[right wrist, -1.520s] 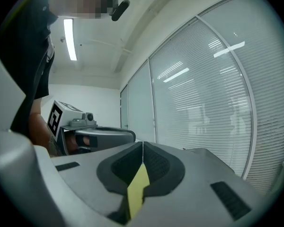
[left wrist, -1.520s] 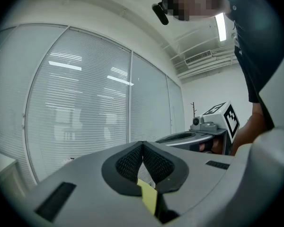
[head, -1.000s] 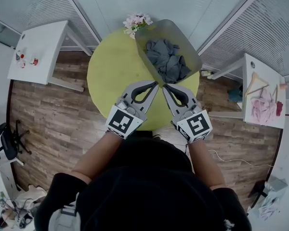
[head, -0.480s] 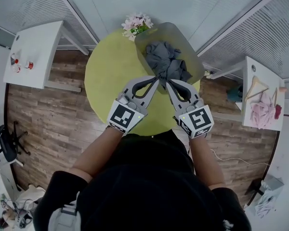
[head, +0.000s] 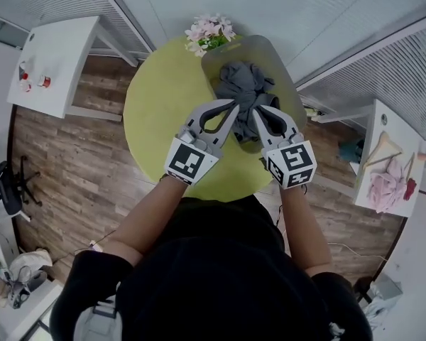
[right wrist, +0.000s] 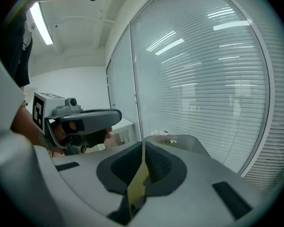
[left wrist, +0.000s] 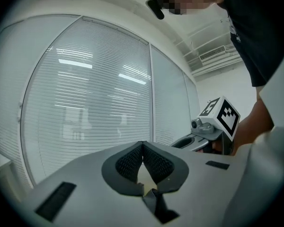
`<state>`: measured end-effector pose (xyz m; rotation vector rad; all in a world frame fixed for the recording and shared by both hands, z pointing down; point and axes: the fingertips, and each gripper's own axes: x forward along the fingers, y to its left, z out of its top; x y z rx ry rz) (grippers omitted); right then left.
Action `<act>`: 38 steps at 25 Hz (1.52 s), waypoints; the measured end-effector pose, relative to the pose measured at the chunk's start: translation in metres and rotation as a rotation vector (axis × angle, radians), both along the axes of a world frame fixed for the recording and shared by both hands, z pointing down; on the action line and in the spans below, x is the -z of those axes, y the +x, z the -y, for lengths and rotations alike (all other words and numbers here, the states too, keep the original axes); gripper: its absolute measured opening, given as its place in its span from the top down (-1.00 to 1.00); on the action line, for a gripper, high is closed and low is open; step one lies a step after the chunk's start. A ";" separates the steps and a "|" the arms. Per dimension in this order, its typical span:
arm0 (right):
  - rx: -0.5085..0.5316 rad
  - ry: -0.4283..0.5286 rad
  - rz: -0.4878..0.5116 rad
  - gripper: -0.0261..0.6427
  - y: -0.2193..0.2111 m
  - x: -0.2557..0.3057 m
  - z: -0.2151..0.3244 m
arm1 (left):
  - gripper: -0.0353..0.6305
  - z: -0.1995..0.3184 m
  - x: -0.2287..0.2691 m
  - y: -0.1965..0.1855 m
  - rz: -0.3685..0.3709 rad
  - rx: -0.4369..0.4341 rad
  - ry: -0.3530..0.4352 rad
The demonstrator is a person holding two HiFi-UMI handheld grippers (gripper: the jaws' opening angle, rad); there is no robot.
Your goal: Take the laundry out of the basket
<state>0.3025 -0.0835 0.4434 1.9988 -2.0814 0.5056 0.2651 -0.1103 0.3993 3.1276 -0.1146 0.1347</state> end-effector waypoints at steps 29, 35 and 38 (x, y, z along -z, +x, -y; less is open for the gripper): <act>-0.002 -0.587 0.190 0.03 0.072 -0.233 0.067 | 0.87 0.076 -0.059 0.093 0.028 0.102 0.007; -0.023 -0.685 0.211 -0.18 0.076 -0.272 0.071 | 0.87 0.081 -0.066 0.100 0.018 0.107 0.002; -0.029 -0.733 0.204 -0.25 0.079 -0.292 0.073 | 0.87 0.084 -0.070 0.101 0.036 0.108 0.006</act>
